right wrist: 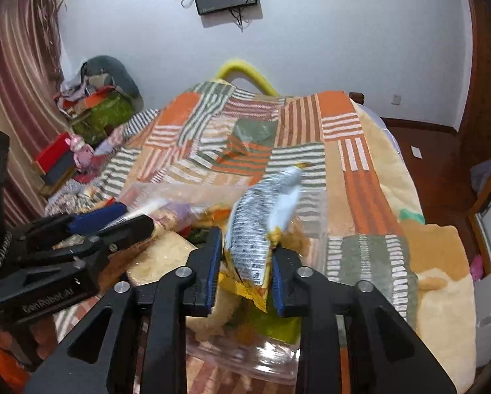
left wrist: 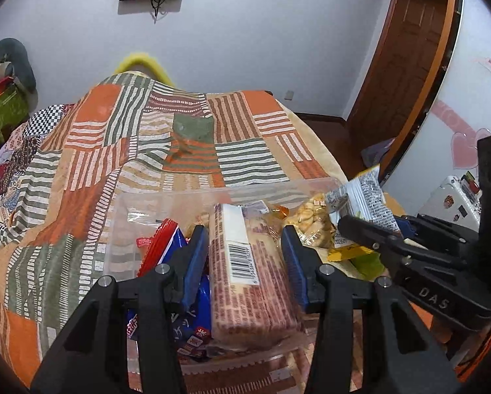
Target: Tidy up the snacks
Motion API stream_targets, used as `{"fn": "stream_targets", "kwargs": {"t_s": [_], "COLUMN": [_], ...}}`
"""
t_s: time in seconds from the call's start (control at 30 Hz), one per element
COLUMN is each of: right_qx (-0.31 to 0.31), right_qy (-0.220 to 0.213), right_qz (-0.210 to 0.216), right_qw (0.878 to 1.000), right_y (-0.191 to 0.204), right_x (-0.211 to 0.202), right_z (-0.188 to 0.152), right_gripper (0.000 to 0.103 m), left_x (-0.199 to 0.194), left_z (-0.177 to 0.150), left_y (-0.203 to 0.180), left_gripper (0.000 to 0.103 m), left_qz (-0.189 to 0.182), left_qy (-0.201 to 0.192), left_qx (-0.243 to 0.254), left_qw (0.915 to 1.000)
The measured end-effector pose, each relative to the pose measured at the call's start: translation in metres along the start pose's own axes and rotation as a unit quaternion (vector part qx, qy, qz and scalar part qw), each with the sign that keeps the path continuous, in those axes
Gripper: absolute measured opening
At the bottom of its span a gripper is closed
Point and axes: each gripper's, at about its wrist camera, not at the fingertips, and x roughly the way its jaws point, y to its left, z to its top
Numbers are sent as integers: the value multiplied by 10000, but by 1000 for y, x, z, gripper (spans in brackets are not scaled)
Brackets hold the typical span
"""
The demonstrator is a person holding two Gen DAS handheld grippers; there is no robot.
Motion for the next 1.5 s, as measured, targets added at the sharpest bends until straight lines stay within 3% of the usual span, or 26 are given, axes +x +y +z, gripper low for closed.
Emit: {"fn": "stream_targets", "kwargs": {"t_s": [0.3,0.53,0.83,1.03,1.13,1.2,1.3,1.5], "right_qx": [47,58,-165,-385,-408,-405,-370,-424], "right_qy": [244,39,-1060,-1786,-2078,-2223,-2374,-2587], "right_qz": [-11,-32,-77,-81,-55,-45,-52,-204], "right_qw": [9997,10000,9942,9831,9773,9741,9707,9648], "right_y": [-4,-2,31,65,76,82,86,95], "right_x": [-7,-45,-152,-218,-241,-253,-262,-269], "right_z": [-12,-15,-3,-13,-23,-29,-35,-44], "right_gripper": [48,52,52,55,63,73,86,103], "left_x": [-35,-86,-194,-263,-289,-303,-321,-331], "left_z": [-2,-2,-13,-31,-42,-49,-61,-75], "left_y": [-5,-13,-38,-59,-69,-75,-81,-87], "left_gripper": [56,56,57,66,78,95,101,103], "left_qz": [-7,70,224,401,530,587,633,677], "left_qy": [-266,-667,-1606,-2224,-2442,-2564,-2719,-2756], "left_qx": [32,105,308,453,518,521,548,538], "left_qw": [9996,9977,9863,9731,9669,9634,9587,9574]}}
